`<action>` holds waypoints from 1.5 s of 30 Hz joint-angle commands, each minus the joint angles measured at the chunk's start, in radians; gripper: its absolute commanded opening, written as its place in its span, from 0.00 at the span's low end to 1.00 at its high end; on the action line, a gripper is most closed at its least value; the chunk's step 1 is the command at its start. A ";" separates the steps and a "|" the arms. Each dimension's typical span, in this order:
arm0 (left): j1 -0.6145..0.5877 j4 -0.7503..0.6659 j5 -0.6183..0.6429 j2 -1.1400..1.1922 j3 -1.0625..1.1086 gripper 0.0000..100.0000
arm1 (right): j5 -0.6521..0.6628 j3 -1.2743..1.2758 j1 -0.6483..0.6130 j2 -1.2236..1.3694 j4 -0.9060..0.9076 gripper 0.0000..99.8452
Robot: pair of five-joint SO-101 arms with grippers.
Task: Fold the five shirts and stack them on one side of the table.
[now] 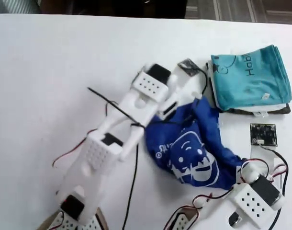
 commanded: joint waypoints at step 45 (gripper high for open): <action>-0.690 -0.190 -0.293 -0.914 1.244 0.03 | -0.256 -0.141 -0.398 -0.012 0.018 0.20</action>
